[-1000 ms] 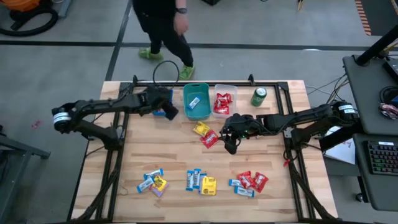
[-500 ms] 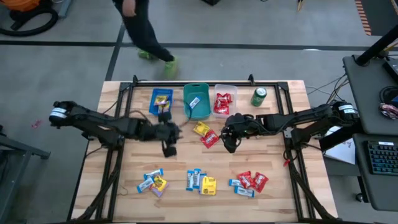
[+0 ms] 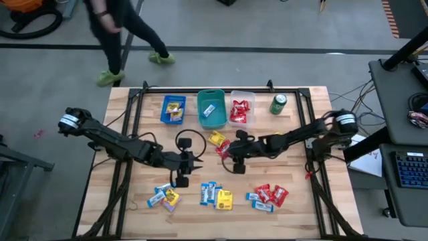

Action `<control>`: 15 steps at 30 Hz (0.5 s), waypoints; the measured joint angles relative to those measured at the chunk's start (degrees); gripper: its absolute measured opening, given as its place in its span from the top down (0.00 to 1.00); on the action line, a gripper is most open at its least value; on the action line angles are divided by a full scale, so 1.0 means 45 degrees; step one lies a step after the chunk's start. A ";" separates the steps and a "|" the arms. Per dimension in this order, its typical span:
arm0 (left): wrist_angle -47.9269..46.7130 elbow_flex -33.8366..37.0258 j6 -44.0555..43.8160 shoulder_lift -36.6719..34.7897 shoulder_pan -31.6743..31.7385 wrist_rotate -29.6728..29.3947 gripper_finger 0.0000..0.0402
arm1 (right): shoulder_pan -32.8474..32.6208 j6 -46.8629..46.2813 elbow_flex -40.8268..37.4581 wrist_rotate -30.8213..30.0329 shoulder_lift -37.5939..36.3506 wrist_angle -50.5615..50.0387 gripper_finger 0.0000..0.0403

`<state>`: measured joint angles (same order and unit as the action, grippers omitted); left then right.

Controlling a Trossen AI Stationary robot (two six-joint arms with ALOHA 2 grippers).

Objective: Sort candy
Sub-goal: Put the red candy into the transparent bin

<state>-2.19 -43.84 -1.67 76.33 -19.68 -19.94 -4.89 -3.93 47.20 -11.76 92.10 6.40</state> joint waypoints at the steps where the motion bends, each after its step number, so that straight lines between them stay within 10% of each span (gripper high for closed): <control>1: 0.0270 0.0182 0.0000 -0.0032 0.0000 0.0000 0.81 | 0.0001 -0.0001 0.0000 -0.0334 0.0305 0.0222 0.71; 15: 0.5025 0.2575 -0.0470 0.0407 0.0271 -0.0417 0.81 | -0.0017 -0.1594 0.0000 -0.1935 0.1649 0.0705 0.92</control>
<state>20.42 -32.25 -3.79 78.17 -18.46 -21.82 -4.97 -11.10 47.20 -20.46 99.53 9.57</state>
